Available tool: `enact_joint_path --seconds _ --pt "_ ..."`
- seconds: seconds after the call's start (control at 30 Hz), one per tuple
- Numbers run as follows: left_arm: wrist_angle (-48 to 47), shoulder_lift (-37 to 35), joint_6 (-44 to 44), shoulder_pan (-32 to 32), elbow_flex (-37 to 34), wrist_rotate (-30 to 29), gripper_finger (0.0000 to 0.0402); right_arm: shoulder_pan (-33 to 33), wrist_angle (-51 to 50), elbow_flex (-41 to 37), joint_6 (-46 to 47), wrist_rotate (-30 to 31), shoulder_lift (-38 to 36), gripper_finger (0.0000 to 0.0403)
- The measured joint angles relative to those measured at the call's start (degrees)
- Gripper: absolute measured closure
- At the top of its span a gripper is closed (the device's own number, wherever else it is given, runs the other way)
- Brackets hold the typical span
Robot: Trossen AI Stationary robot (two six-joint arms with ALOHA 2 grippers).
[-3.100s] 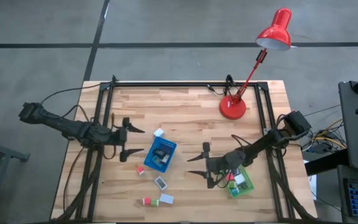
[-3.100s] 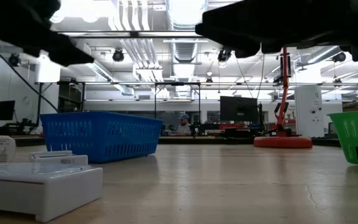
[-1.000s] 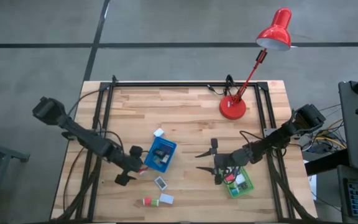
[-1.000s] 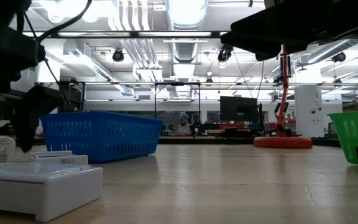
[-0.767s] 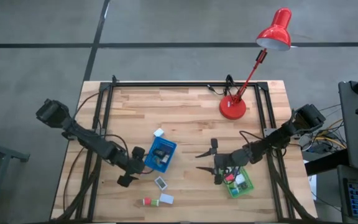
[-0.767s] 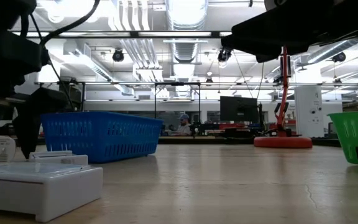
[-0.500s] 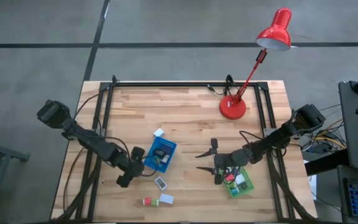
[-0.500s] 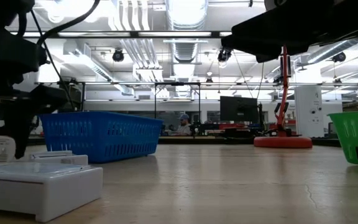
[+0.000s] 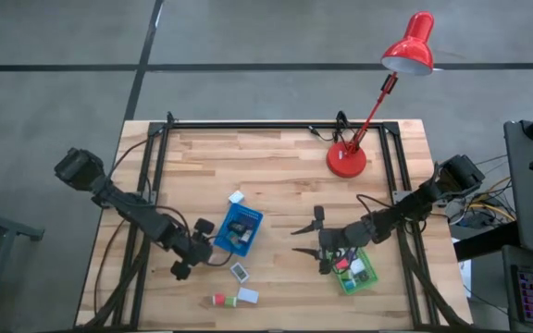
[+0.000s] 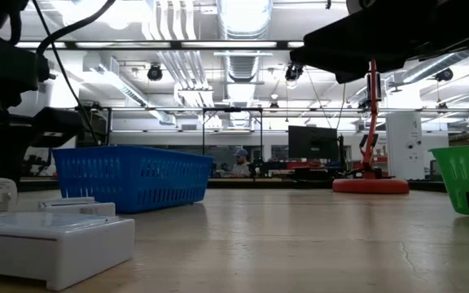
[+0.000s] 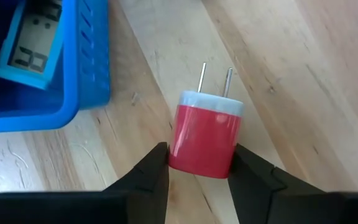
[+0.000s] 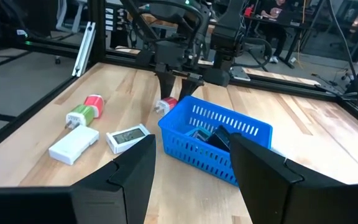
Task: Pick & Place Office items
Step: Put the top pink white charger adapter into the green bin
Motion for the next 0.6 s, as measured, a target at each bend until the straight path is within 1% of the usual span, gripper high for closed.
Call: enact_joint_path --seconds 0.2,0.3,0.6 --pt "-0.7 -0.6 -2.78 -0.89 -0.07 -0.89 0.0274 0.02 -0.01 0.0 0.0 0.0 0.0 0.0202" --pt "-0.84 -1.76 -4.57 -1.45 -0.13 -2.31 0.0274 0.0 -0.01 0.0 -0.02 0.0 0.0 0.0202" --pt "5.01 -6.27 -5.79 -3.15 -1.18 -5.6 0.0274 0.0 -0.01 0.0 -0.01 -0.02 0.0 0.0202"
